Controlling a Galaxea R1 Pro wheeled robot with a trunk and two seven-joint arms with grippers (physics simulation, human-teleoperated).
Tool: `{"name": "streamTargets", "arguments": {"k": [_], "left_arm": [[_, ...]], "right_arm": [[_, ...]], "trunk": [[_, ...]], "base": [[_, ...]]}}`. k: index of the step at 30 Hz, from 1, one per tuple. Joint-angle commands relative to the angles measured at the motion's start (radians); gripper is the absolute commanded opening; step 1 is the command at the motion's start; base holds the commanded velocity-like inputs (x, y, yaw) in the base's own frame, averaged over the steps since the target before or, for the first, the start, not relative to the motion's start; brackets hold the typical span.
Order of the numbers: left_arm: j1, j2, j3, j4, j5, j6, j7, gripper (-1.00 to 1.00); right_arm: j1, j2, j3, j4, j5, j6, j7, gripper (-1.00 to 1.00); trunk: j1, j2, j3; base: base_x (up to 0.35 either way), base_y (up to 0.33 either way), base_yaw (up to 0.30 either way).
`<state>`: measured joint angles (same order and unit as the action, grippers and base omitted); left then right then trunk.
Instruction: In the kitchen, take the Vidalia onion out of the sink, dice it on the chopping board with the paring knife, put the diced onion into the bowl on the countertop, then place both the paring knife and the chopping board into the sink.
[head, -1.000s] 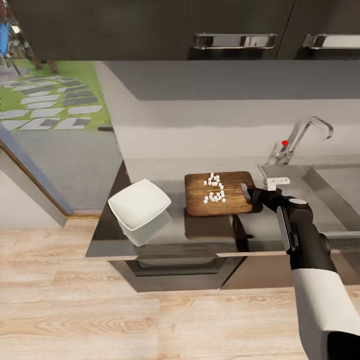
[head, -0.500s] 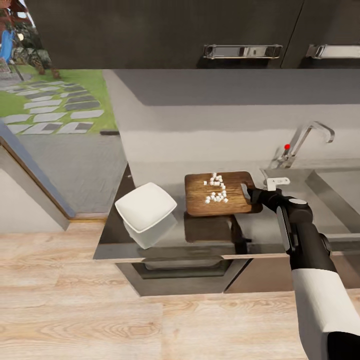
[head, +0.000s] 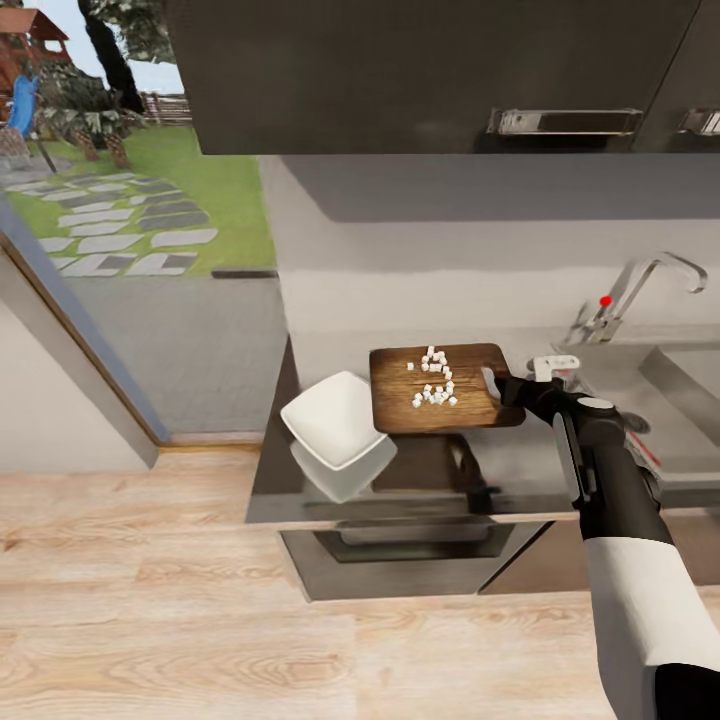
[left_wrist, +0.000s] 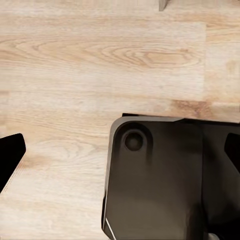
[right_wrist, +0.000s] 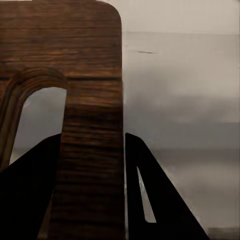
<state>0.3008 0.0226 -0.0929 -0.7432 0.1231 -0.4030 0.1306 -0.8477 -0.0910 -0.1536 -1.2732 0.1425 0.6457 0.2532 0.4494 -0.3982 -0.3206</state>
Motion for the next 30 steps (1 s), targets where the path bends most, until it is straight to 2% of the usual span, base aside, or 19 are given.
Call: {"name": "streamTargets", "arguments": {"k": [1, 15, 22, 30], "left_arm": [[0.0, 0.002, -0.008, -0.001, 0.01, -0.002, 0.007, 1.0], [0.0, 0.002, -0.008, -0.001, 0.01, -0.002, 0.007, 1.0], [0.0, 0.002, -0.008, -0.002, 0.01, -0.003, 0.007, 1.0], [0.0, 0.002, -0.008, -0.002, 0.01, -0.003, 0.007, 1.0]], "right_arm": [[-0.001, 0.0, -0.001, -0.002, 0.008, 0.005, 0.009, -1.0], [-0.001, 0.0, -0.001, -0.002, 0.008, 0.005, 0.009, -1.0], [-0.001, 0.0, -0.001, -0.002, 0.008, 0.005, 0.009, -1.0], [-0.001, 0.0, -0.001, 0.011, 0.008, 0.005, 0.009, -1.0]], "trunk": [[0.001, -0.002, 0.0], [0.001, -0.002, 0.023], [0.001, -0.002, 0.034], [0.001, -0.002, 0.045]], "base": [[0.0, 0.302, 0.0], [0.066, 0.3, 0.0], [0.205, 0.283, 0.0], [0.045, 0.045, 0.0]]}}
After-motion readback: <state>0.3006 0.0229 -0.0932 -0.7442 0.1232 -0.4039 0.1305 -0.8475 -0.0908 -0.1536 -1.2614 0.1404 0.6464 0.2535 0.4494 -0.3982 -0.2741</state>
